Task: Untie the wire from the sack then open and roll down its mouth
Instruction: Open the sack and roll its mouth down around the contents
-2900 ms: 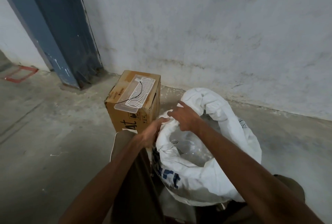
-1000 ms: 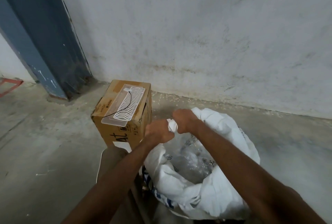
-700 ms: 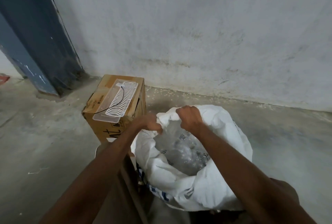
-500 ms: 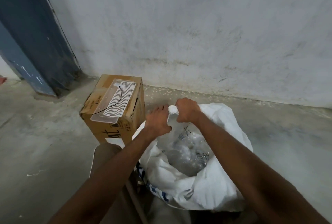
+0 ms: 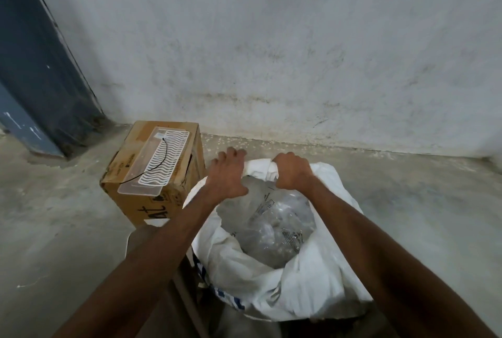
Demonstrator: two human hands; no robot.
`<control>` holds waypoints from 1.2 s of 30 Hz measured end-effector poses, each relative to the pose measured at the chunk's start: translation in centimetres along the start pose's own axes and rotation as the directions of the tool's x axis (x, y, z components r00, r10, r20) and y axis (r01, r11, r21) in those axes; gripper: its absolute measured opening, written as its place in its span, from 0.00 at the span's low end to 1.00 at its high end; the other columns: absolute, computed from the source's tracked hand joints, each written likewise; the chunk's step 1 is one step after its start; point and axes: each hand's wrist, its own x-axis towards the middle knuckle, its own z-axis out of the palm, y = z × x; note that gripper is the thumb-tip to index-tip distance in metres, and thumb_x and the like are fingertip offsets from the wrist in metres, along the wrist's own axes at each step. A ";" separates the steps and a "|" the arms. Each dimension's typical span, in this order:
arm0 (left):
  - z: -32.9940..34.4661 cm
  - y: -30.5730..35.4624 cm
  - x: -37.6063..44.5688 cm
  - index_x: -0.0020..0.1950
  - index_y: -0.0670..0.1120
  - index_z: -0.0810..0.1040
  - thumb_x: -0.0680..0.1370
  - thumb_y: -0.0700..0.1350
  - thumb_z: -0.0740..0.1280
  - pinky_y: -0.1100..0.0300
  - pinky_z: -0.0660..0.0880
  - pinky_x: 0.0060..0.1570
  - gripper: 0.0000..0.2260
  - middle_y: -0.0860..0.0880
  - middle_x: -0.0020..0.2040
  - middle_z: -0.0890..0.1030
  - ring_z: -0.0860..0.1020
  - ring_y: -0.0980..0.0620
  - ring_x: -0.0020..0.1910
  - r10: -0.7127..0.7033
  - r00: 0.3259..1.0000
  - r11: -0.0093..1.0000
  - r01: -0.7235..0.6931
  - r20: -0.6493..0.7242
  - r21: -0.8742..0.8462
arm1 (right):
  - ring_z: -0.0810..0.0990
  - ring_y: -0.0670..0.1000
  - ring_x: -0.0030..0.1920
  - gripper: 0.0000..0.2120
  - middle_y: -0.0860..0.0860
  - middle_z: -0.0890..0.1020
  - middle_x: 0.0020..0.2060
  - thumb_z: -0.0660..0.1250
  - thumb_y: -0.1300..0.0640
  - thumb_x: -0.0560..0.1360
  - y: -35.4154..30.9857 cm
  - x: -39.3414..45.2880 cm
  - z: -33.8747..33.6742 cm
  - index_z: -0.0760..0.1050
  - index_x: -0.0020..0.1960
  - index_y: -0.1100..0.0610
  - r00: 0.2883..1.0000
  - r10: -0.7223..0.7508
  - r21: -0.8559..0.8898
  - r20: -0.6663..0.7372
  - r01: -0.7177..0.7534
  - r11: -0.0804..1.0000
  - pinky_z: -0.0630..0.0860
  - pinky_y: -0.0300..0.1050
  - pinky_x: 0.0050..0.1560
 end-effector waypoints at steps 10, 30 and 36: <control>0.3 5.3 2.9 0.61 0.48 0.78 0.73 0.55 0.68 0.52 0.76 0.51 0.19 0.47 0.55 0.83 0.82 0.44 0.55 0.152 0.981 0.981 -0.164 0.118 0.103 | 0.82 0.55 0.53 0.29 0.51 0.82 0.50 0.79 0.53 0.58 0.7 -1.7 -0.8 0.77 0.58 0.51 0.998 -0.013 0.132 0.067 0.004 0.991 0.79 0.52 0.53; 2.2 8.3 5.1 0.61 0.47 0.78 0.75 0.52 0.69 0.52 0.77 0.54 0.17 0.45 0.57 0.83 0.81 0.43 0.56 0.213 0.965 0.953 -0.239 0.153 0.185 | 0.78 0.56 0.61 0.36 0.53 0.78 0.59 0.79 0.51 0.60 5.3 -4.2 1.6 0.74 0.67 0.53 0.991 0.133 0.072 0.034 -0.135 0.988 0.77 0.51 0.56; 0.9 7.9 6.7 0.66 0.41 0.74 0.69 0.53 0.79 0.51 0.75 0.53 0.31 0.41 0.61 0.80 0.79 0.41 0.57 0.130 0.899 0.987 -0.159 0.418 0.036 | 0.80 0.57 0.60 0.26 0.55 0.80 0.59 0.77 0.52 0.66 8.0 -6.4 4.4 0.74 0.62 0.57 0.957 0.273 0.193 0.099 -0.287 0.938 0.77 0.50 0.60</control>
